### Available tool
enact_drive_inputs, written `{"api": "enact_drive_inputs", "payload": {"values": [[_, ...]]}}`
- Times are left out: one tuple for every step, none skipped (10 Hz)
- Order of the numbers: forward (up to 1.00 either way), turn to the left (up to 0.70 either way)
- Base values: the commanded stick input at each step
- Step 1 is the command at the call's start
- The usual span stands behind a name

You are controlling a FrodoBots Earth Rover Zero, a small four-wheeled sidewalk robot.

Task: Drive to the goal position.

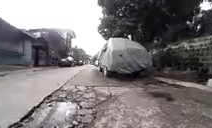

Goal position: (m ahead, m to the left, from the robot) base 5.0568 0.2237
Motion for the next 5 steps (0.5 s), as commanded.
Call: {"api": "enact_drive_inputs", "payload": {"values": [[1.00,0.00],[1.00,0.00],[1.00,0.00],[1.00,0.00],[1.00,0.00]]}}
